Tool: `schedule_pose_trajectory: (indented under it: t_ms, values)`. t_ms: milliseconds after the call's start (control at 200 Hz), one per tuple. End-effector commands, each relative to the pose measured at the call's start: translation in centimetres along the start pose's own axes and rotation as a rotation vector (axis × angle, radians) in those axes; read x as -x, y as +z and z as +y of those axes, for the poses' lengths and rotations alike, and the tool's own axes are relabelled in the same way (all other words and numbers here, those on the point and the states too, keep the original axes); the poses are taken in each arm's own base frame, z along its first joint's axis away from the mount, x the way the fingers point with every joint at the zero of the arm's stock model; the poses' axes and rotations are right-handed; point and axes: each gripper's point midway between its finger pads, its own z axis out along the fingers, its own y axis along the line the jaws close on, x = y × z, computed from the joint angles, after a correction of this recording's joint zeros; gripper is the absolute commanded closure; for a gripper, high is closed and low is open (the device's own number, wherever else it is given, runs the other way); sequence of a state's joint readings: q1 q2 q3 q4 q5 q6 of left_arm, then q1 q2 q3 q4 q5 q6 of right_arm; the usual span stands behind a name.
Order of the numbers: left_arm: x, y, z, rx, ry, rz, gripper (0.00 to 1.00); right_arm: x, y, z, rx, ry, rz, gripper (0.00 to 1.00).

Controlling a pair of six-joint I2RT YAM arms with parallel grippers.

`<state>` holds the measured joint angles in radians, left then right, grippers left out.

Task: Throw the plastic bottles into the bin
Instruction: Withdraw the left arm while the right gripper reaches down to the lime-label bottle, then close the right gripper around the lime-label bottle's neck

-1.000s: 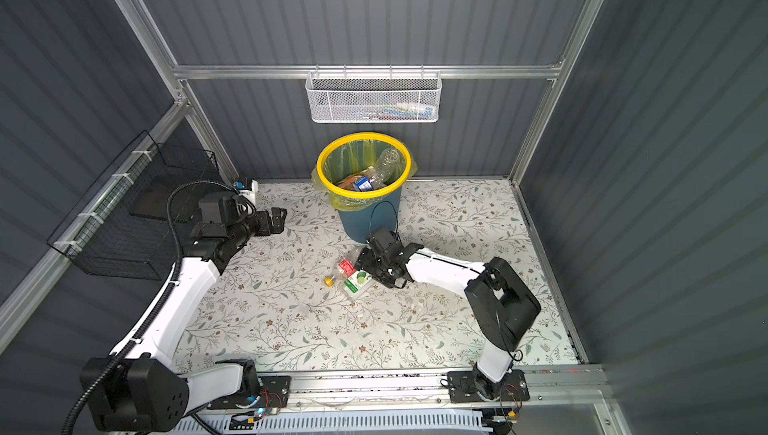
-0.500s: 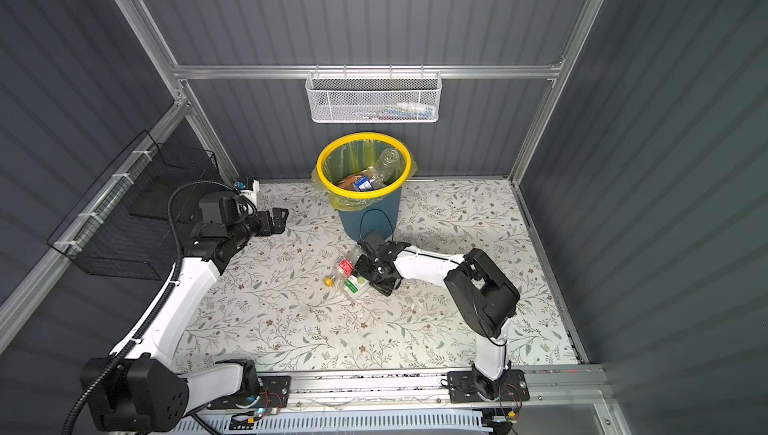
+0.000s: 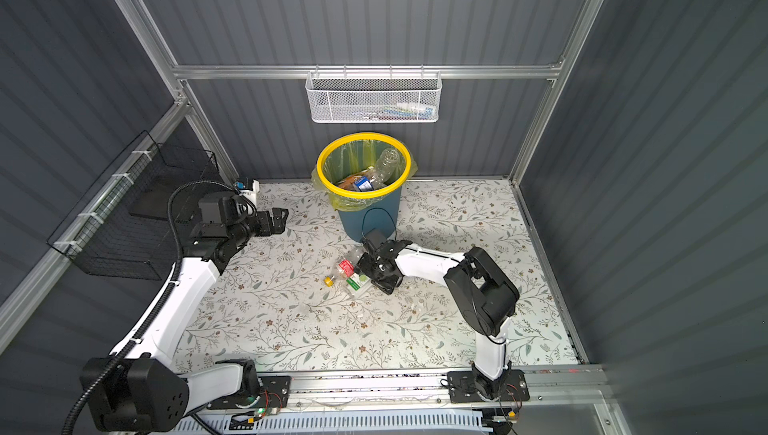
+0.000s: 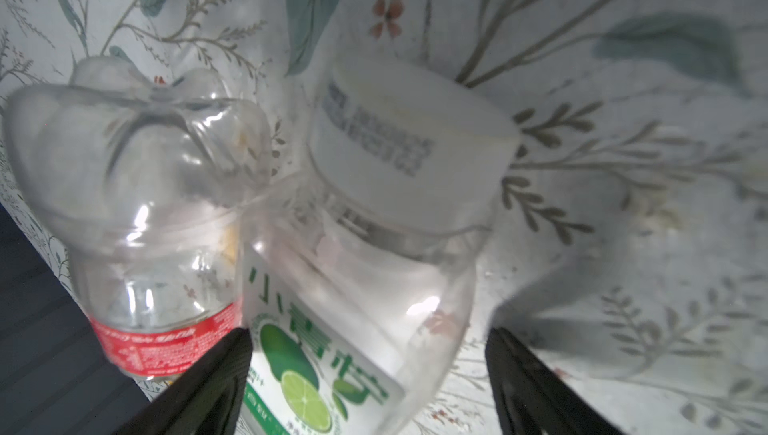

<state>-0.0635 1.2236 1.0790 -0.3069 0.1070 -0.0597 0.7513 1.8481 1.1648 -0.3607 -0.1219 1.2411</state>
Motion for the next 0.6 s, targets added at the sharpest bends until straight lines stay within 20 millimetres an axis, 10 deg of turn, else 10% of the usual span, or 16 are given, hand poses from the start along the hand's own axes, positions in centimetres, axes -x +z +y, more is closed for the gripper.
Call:
schedule_pose_trajectory:
  t_ms: [0,280,595]
  values:
    - [-0.6,0.5,0.0,-0.018,-0.004,0.015,0.00,1.3,-1.1,-3.3,-0.078,0.031,-0.047,0.12]
    - [-0.7,0.5,0.0,-0.020,-0.005,0.019,0.00,1.8,-3.3,-5.5,-0.096,0.023,-0.084,0.13]
    - [-0.7,0.7,-0.2,-0.031,-0.008,0.024,0.00,3.0,-3.6,-1.6,0.033,0.091,-0.122,0.12]
